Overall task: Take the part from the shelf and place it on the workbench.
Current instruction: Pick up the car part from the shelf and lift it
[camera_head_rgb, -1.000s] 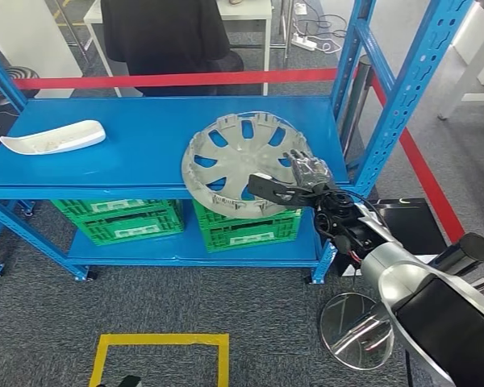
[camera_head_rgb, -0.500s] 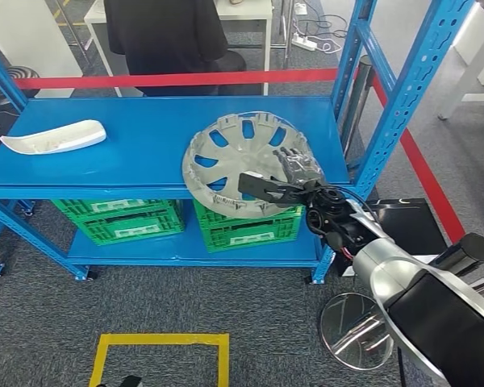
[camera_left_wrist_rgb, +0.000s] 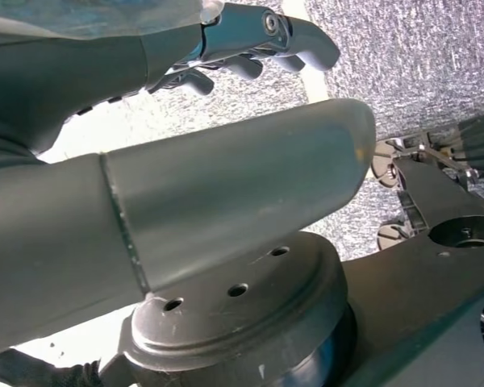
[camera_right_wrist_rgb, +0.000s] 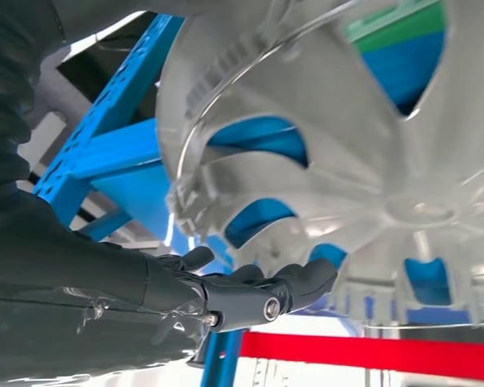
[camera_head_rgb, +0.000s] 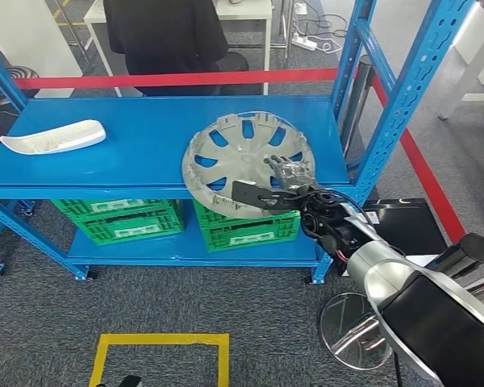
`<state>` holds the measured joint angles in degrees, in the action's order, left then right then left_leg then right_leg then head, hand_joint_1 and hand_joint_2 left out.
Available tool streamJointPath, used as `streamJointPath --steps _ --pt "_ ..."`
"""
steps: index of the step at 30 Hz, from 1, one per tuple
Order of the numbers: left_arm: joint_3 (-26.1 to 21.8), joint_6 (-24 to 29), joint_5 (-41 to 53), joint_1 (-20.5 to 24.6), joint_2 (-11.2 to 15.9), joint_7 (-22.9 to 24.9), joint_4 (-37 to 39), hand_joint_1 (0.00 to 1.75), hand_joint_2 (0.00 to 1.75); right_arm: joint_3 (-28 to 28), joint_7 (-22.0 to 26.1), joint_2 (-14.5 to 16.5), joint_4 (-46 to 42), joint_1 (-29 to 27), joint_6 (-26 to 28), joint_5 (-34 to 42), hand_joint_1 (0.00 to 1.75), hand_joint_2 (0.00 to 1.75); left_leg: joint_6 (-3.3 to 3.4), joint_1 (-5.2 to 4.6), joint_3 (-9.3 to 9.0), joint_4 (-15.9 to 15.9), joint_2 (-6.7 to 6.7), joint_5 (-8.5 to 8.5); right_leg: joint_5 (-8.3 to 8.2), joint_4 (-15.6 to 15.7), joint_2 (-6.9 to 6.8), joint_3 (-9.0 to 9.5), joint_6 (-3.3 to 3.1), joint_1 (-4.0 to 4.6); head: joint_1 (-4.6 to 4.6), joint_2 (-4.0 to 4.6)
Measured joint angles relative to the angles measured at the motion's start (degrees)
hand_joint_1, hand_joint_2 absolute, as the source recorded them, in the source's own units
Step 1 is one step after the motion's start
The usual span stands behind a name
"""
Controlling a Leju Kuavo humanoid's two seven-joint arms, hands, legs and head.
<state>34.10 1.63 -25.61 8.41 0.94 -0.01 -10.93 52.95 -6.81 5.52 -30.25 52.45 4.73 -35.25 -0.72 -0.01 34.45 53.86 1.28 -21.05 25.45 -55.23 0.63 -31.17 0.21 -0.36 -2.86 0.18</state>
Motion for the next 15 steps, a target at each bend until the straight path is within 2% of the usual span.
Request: streamJointPath --steps 15 --pt "0.09 0.01 -0.19 0.19 -0.02 0.01 0.0 0.0 0.0 0.76 0.27 0.62 0.81 -1.34 -0.84 0.3 0.0 1.75 0.0 0.0 0.0 0.0 0.0 0.0 0.0 0.0 -0.01 0.0 0.0 -0.01 0.0 0.0"
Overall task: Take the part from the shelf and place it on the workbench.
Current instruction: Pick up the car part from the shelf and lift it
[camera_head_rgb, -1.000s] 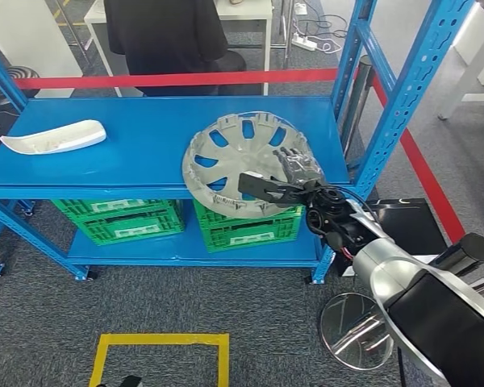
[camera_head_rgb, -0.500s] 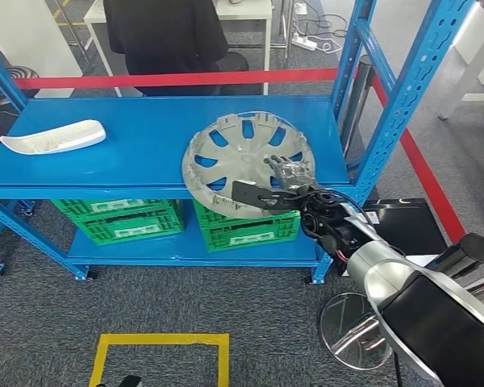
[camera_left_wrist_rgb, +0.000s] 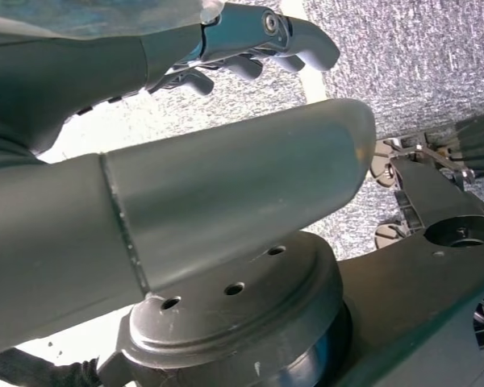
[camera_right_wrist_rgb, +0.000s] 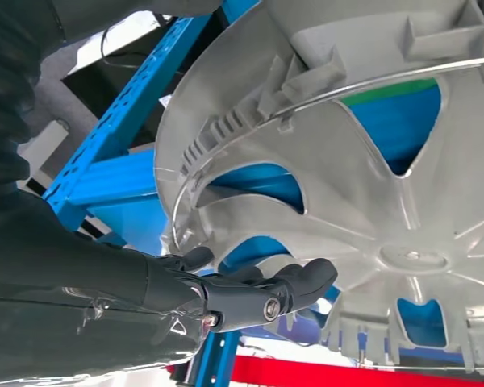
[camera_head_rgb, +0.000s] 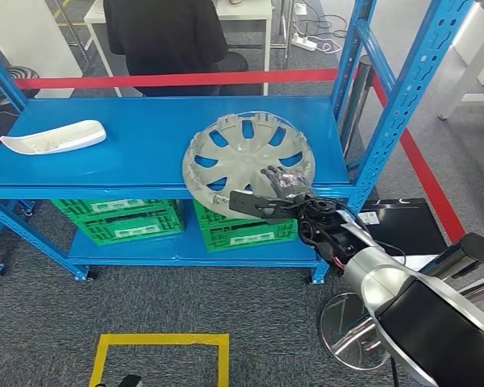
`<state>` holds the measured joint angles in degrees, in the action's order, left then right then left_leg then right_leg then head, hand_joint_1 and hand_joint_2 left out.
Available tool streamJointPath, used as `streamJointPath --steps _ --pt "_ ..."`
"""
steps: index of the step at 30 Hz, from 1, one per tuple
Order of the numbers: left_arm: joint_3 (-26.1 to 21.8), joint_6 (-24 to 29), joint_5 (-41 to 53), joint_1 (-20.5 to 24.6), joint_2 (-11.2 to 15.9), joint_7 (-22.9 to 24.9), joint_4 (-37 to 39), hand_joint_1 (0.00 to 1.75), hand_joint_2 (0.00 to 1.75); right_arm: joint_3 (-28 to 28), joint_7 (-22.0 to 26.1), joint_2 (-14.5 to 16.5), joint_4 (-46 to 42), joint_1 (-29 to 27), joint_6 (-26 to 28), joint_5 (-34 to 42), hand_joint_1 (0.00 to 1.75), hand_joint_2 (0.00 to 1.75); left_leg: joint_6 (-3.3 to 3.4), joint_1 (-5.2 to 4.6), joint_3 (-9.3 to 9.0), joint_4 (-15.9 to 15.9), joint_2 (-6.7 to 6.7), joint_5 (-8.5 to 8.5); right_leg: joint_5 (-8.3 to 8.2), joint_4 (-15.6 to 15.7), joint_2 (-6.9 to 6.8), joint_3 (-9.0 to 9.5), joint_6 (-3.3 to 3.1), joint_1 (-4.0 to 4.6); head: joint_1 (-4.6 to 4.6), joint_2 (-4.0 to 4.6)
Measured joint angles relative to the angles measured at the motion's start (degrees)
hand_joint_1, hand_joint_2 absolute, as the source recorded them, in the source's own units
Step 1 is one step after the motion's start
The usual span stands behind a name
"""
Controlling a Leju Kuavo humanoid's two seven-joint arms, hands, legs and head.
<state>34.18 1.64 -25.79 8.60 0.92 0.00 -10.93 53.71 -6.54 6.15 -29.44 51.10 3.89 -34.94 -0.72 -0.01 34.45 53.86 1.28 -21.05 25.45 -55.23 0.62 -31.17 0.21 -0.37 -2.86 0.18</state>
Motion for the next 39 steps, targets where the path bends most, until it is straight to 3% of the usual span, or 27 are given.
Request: streamJointPath --steps 29,31,35,36,39 --pt "1.4 0.17 -1.14 0.03 0.21 -0.17 0.0 0.0 0.0 0.41 -0.75 0.52 3.26 -1.12 0.75 1.11 0.0 1.75 0.0 0.0 -0.01 0.0 -0.01 0.0 0.0 0.0 0.0 -0.01 0.0 0.0 0.0 -0.01" --pt "1.41 0.17 -1.23 0.02 0.23 -0.22 0.0 0.0 0.0 0.41 -0.64 0.52 3.35 -1.16 0.75 1.13 0.2 1.75 0.0 0.0 -0.01 0.0 -0.02 0.0 0.0 0.0 0.0 -0.01 0.0 0.0 0.0 -0.01" --pt "1.43 0.17 -1.48 0.01 0.26 -0.24 0.0 0.0 0.0 0.41 -0.5 0.52 3.51 -1.24 0.85 1.35 1.63 1.75 0.0 0.0 -0.01 0.0 -0.02 0.0 0.0 0.0 0.0 -0.01 0.0 0.0 0.0 -0.01" --pt "1.44 0.17 -1.54 0.01 0.26 -0.24 0.0 0.0 0.0 0.41 -0.47 0.52 3.55 -1.23 0.89 1.42 1.74 1.75 0.0 0.0 -0.01 0.0 -0.02 0.0 0.0 0.0 0.0 -0.01 0.0 0.0 0.0 -0.01" --pt "1.46 0.17 -1.63 0.0 0.26 -0.24 0.0 0.0 0.0 0.4 -0.38 0.46 3.61 -1.11 0.99 1.58 1.75 1.75 0.0 0.0 -0.03 0.0 -0.02 0.0 0.01 0.01 0.0 0.01 0.0 0.0 0.0 -0.01"
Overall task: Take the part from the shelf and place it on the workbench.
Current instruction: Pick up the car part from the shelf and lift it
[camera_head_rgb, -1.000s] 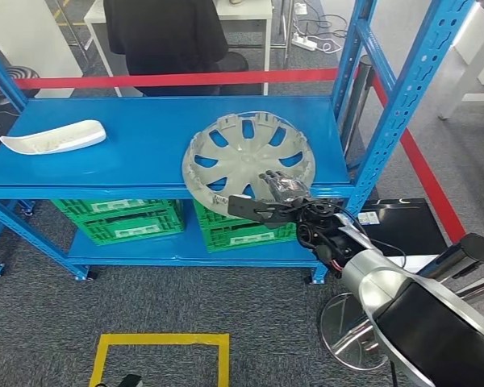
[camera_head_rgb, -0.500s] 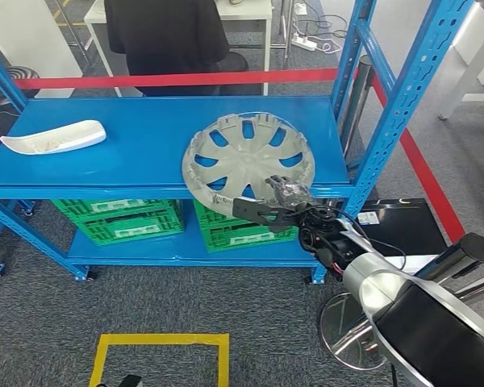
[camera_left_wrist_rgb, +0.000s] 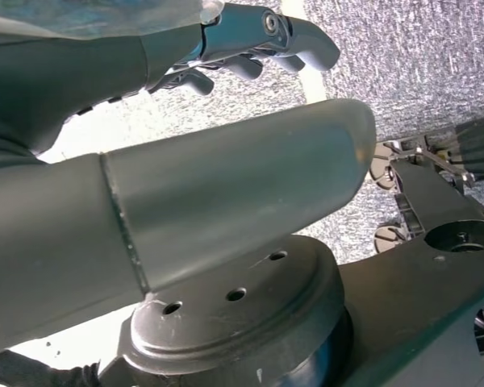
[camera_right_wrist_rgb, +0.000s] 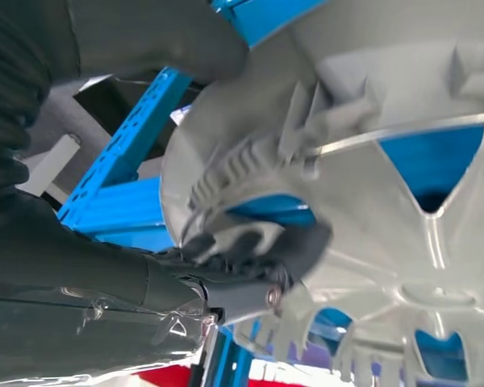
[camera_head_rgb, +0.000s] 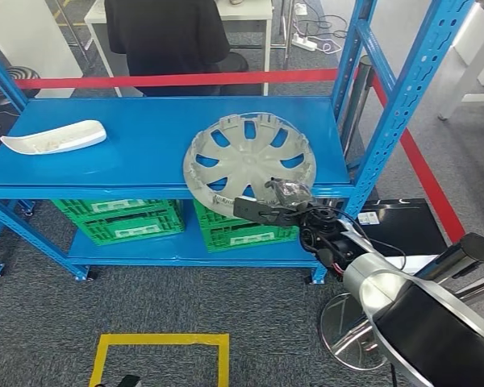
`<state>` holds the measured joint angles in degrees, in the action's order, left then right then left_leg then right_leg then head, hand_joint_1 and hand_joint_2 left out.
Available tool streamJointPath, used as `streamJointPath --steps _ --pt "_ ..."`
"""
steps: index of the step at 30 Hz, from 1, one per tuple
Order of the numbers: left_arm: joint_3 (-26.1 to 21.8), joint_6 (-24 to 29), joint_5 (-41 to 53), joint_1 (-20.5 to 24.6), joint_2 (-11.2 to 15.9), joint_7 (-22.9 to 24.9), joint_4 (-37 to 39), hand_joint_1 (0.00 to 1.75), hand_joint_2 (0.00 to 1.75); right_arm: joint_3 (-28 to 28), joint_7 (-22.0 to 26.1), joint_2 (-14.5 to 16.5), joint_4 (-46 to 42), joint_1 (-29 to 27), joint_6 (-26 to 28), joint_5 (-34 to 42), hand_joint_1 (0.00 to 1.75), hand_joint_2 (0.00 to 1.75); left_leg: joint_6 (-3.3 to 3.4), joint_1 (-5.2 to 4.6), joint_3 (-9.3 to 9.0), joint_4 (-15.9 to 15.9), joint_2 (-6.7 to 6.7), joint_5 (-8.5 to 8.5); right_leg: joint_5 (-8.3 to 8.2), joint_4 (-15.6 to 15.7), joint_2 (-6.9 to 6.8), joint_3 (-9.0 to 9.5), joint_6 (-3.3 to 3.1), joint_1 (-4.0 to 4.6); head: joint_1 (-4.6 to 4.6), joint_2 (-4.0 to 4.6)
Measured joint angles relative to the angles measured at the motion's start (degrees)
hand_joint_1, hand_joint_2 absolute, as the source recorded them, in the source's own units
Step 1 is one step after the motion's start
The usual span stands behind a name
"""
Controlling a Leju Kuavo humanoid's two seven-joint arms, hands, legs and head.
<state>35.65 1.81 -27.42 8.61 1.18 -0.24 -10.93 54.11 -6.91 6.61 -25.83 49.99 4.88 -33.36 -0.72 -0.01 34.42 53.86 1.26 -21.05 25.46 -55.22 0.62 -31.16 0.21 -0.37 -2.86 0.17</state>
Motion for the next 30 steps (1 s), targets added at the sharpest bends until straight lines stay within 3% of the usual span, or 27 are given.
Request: streamJointPath --steps 30 --pt "0.99 0.0 -1.3 -0.16 0.34 -0.41 0.0 0.0 0.0 -0.04 0.93 -1.1 0.0 0.06 1.4 1.73 1.75 1.75 0.0 0.0 -0.11 0.0 0.0 0.0 0.0 0.01 0.0 0.11 0.0 -0.01 0.0 0.0"
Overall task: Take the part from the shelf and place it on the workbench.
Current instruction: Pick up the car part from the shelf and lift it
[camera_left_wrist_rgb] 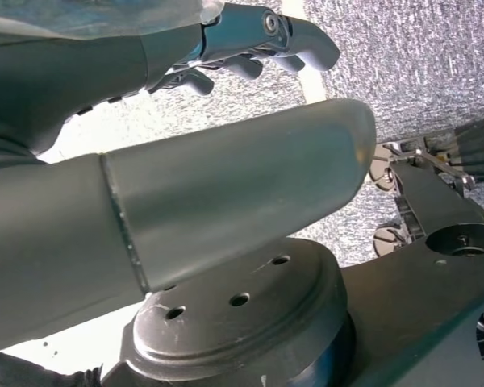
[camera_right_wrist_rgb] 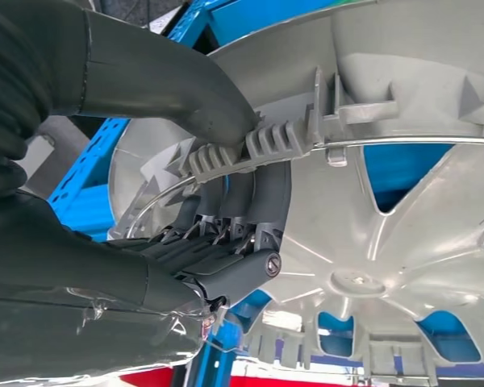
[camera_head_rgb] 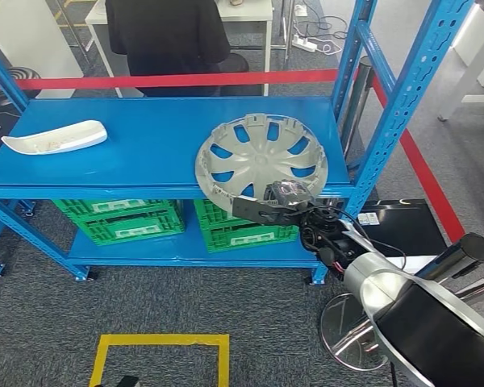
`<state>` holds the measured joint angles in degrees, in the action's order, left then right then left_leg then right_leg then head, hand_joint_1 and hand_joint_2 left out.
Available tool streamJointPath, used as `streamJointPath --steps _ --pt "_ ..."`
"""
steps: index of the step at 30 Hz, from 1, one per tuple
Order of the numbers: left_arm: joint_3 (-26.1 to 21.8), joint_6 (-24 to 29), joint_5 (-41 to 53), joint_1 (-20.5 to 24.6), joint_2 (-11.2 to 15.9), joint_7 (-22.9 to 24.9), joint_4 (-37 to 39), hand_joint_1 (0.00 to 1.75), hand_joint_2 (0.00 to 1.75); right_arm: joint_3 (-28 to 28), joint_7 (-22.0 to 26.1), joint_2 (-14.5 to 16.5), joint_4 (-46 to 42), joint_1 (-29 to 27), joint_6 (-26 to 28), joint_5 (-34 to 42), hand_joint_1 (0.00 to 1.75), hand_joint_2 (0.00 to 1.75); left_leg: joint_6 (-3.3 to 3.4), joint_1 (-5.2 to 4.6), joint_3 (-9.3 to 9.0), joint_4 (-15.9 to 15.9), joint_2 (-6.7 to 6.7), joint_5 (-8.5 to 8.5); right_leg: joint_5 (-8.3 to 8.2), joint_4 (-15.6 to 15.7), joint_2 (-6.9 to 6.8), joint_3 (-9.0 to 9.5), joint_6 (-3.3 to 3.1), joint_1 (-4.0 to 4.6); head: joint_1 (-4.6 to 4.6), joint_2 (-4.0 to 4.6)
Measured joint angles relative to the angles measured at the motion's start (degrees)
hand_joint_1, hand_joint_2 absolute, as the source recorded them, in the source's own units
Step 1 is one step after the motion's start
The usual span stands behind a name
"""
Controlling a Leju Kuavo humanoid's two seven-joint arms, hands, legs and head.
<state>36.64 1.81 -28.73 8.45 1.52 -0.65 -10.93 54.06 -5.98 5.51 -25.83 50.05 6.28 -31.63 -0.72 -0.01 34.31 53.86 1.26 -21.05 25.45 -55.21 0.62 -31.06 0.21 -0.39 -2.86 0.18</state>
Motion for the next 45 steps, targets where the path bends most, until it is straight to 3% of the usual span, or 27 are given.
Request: streamJointPath --steps 7,12,27,40,45 --pt "0.24 0.01 -0.36 -0.07 0.11 -0.39 0.0 0.0 0.0 -1.48 6.32 -1.02 -1.05 -0.85 7.83 5.22 1.75 1.75 0.01 0.0 0.04 0.0 0.01 0.01 -0.01 0.0 -0.02 -0.02 0.01 -0.02 0.0 0.0" --pt "0.3 0.09 -0.9 -0.16 0.21 -0.55 0.0 0.0 0.0 -3.05 6.55 -2.43 -3.88 -0.58 13.73 5.05 1.75 1.75 0.01 0.0 0.05 0.02 0.01 0.01 -0.02 0.0 -0.02 -0.03 0.02 -0.03 0.0 0.0" --pt "0.87 0.26 -1.24 -0.28 0.23 -0.73 0.0 0.0 0.0 -8.42 10.11 -6.73 -16.02 -1.83 19.06 10.11 1.75 1.75 0.0 0.0 0.11 0.02 0.01 0.0 -0.02 0.0 0.0 -0.13 0.02 -0.02 0.0 0.0" --pt "1.74 0.26 -1.29 -0.25 0.23 -0.73 0.0 0.0 0.0 -11.55 10.45 -9.0 -23.34 -3.31 19.6 10.23 1.75 1.75 0.01 0.0 0.14 0.02 0.01 0.0 -0.02 0.0 0.01 -0.16 0.02 -0.02 0.0 0.0" --pt "1.81 0.27 -1.62 -0.24 0.23 -0.75 0.0 0.0 0.0 -12.77 14.51 -9.49 -26.47 -4.59 20.36 12.39 1.75 1.75 0.0 0.0 0.14 0.02 0.01 0.0 -0.02 0.0 0.02 -0.16 0.02 -0.02 0.0 0.0"
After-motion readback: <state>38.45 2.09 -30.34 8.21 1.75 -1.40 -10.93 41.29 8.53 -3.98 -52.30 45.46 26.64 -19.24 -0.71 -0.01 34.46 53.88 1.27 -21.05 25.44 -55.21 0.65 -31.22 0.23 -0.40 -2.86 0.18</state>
